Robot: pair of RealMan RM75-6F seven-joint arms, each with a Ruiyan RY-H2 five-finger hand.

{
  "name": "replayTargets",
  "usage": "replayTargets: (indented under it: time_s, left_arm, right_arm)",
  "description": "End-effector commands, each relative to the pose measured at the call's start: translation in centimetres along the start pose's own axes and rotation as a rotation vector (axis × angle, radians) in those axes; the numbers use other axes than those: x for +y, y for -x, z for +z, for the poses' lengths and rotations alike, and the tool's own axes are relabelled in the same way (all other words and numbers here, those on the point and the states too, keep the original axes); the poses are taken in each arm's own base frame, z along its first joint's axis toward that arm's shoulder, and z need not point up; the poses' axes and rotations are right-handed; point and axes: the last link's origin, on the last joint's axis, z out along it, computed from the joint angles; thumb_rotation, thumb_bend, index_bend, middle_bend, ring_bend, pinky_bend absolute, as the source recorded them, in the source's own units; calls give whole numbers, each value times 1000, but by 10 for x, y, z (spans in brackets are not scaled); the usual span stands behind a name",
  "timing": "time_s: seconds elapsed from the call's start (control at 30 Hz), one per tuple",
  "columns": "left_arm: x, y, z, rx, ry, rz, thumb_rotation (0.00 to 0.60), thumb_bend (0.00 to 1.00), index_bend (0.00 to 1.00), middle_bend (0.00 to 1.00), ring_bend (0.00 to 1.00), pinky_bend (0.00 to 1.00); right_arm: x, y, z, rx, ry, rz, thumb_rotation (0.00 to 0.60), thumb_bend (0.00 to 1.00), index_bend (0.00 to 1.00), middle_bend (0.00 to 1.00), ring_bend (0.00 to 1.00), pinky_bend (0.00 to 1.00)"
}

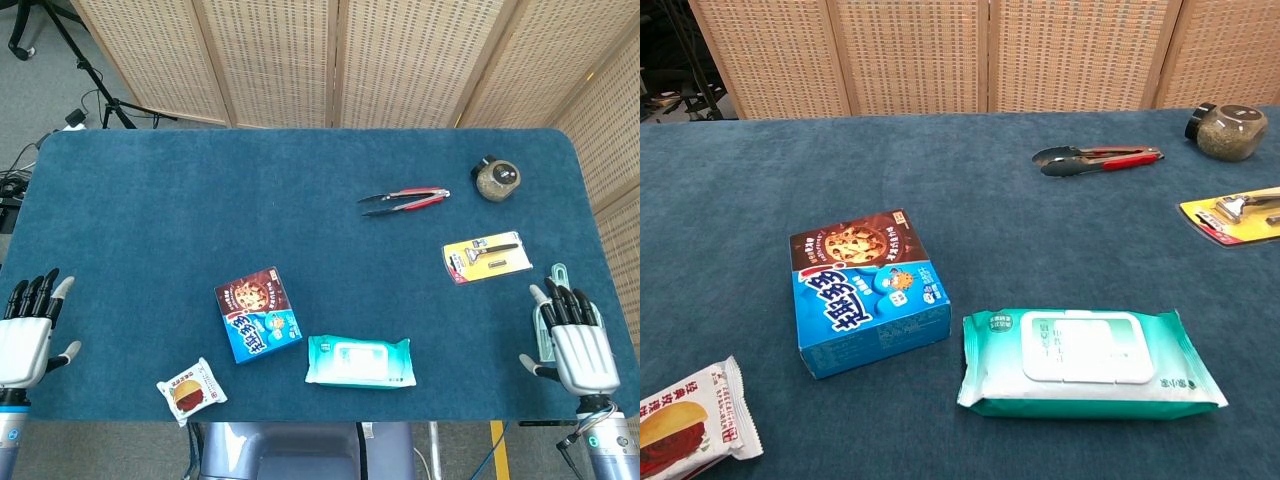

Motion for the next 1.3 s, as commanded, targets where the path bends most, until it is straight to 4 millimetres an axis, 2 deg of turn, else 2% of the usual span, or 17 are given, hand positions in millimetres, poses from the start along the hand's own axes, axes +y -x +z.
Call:
replayTargets:
  time_s: [0.03,0.4,0.57,0.63,0.7,0.8,0.9,1.0,1.07,1.3]
  left_arm:
    - [0,0,0,0,2,1,600,190,0,0,0,0]
    - [0,0,0,1,2,2,600,193,0,0,0,0]
    - [0,-2,-2,13,-4,-3,600,193,0,0,0,0]
    - [-1,-2,-2,14,-7,-7,600,193,0,0,0,0]
    - [-1,-2,-2,14,-6,-7,600,194,0,0,0,0]
    - [0,-2,-2,12,-3,-9,600,193,0,0,0,0]
    - [-1,-2,-1,11,-3,-10,600,193,0,0,0,0]
    - [0,-2,-1,13,1,-13,600,194,0,0,0,0]
    - [0,-1,-1,15,6,-14,600,194,0,0,0,0]
    - [0,1,1,9,8,-14,600,195,0,0,0,0]
  right_arm:
    - [-1,0,0,0,-2,-2,600,102,0,0,0,0]
    - [-1,1,2,-1,0,-1,600,105,0,0,0,0]
    - [-3,-3,7,42,1,17,600,140,0,24,12,12]
    - [-3,-6,12,88,3,17,600,161,0,128,104,92]
    - [-4,-10,19,119,6,7,600,196,0,335,333,266]
    - [-8,-17,36,161,-2,-32,600,247,0,539,554,432]
    - [-13,-20,57,146,-5,-64,600,334,0,658,668,496]
    - [-17,-19,81,75,-2,-89,600,427,0,732,739,542]
    - [-20,-16,94,18,0,-92,600,458,0,741,754,556]
    - [-25,-6,135,-181,19,-171,600,504,0,741,758,559]
